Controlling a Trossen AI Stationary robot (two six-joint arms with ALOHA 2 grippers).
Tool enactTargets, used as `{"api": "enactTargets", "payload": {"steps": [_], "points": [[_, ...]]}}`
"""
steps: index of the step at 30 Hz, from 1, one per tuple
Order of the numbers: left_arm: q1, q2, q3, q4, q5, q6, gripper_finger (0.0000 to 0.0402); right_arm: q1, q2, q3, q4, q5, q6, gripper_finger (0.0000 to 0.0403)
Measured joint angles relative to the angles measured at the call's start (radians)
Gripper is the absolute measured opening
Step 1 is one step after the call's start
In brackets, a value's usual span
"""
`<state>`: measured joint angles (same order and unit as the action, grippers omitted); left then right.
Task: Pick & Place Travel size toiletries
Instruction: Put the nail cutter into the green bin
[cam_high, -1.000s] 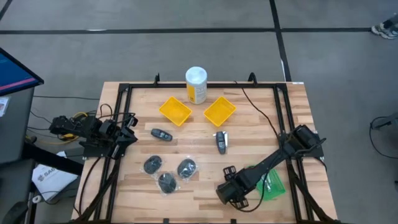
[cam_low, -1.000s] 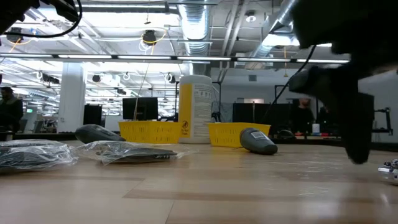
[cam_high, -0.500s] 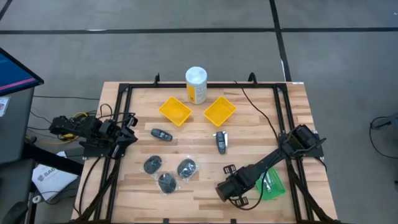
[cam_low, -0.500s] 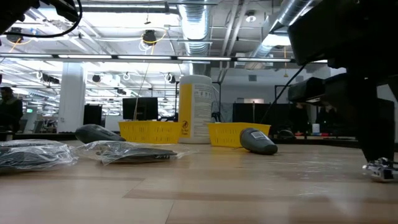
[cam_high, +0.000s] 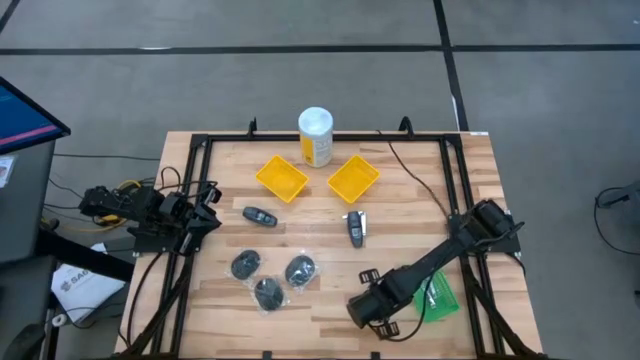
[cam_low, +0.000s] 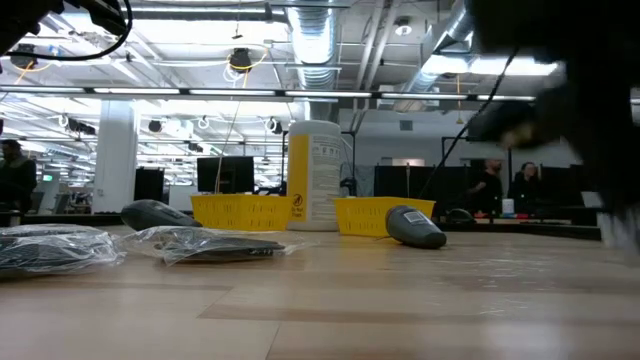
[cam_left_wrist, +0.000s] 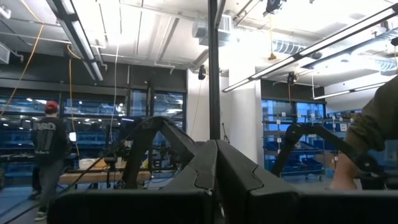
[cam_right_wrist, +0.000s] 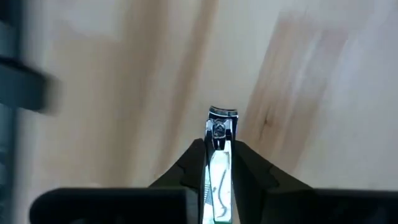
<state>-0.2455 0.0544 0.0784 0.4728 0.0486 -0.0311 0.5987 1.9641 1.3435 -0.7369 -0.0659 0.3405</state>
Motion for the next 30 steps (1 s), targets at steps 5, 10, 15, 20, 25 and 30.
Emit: {"api": "enactTargets", "payload": {"steps": [5,10,15,20,25,30], "points": [[0.0,0.0,0.0,0.0,0.0,0.0,0.0002,-0.009,-0.109,0.012,-0.016,0.023,0.105,0.0041],[0.0,0.0,0.0,0.0,0.0,0.0,0.0002,-0.011,-0.244,0.014,-0.203,0.083,0.283,0.0042],[0.0,0.0,0.0,0.0,0.0,0.0,0.0002,-0.001,-0.338,0.015,-0.468,0.139,0.516,0.0041],[0.0,0.0,0.0,0.003,0.0,0.0,0.0002,0.028,-0.375,0.006,-0.66,0.153,0.716,0.0041],[0.0,0.0,0.0,0.004,0.0,0.0,0.0002,0.081,-0.397,-0.094,-0.638,0.134,0.898,0.0041],[0.0,0.0,0.0,0.007,0.0,0.0,0.0002,0.138,-0.413,-0.238,-0.479,0.065,1.013,0.0041]]}}
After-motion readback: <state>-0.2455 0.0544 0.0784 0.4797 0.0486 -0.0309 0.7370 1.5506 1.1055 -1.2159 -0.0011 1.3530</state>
